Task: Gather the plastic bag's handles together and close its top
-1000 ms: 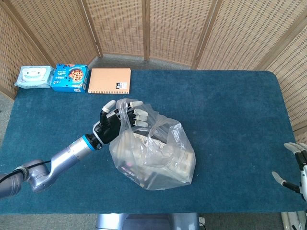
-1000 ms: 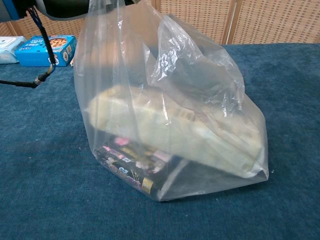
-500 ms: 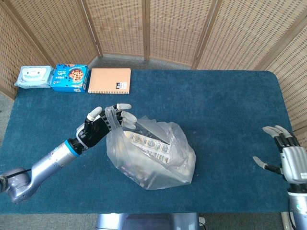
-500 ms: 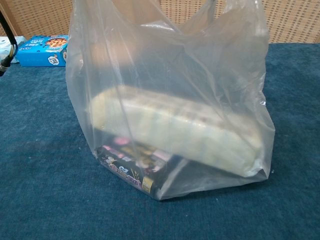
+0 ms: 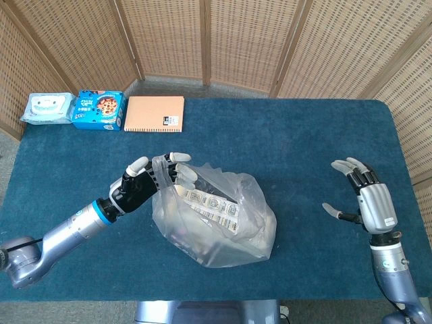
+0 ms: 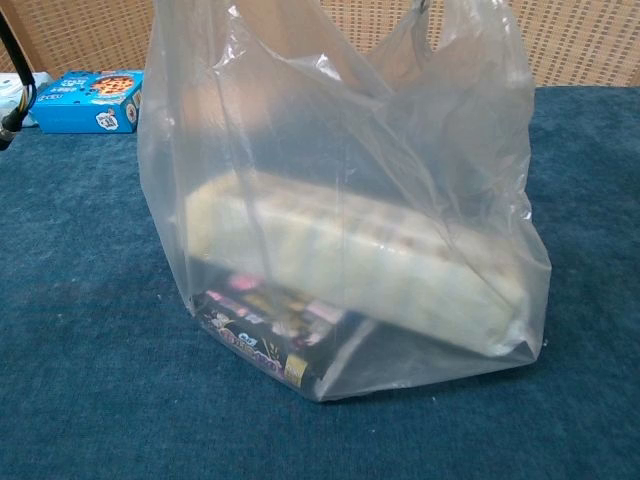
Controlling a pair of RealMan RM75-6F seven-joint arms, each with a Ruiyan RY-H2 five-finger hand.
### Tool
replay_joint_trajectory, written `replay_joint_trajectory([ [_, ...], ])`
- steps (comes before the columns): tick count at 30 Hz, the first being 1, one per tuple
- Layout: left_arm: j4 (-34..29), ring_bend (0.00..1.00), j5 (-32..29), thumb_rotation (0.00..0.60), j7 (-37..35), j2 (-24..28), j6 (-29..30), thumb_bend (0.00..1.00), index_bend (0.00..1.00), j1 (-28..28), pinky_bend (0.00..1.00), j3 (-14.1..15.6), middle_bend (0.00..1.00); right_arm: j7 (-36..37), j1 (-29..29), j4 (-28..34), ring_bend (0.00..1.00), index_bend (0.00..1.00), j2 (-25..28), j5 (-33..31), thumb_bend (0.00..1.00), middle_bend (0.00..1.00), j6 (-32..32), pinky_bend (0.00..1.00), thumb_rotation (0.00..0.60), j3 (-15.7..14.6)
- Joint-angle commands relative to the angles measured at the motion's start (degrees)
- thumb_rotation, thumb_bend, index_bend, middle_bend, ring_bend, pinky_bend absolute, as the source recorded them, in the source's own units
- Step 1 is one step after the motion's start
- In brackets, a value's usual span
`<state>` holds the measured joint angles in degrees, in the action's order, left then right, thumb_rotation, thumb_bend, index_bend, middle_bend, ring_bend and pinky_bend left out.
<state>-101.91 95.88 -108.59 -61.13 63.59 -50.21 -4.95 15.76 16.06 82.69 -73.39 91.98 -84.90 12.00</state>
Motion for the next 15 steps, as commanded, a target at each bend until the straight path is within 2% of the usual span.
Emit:
replay_joint_trajectory([
  [1, -0.1, 0.27, -0.1, 0.0, 0.2, 0.0, -0.2, 0.33, 0.18, -0.3, 0.26, -0.2, 0.32, 0.2, 0.5, -0.3, 0.16, 0.19, -0.5, 0.1, 0.1, 0.23, 0.1, 0.16, 0.547, -0.1],
  [15, -1.0, 0.27, -2.6, 0.0, 2.5, -1.1, -3.7, 0.33, 0.18, -3.5, 0.26, -2.5, 0.32, 1.0, 4.2, 3.7, 0.16, 0.19, -1.9, 0.2, 0.09, 0.23, 1.0, 0.15, 0.547, 0.5],
])
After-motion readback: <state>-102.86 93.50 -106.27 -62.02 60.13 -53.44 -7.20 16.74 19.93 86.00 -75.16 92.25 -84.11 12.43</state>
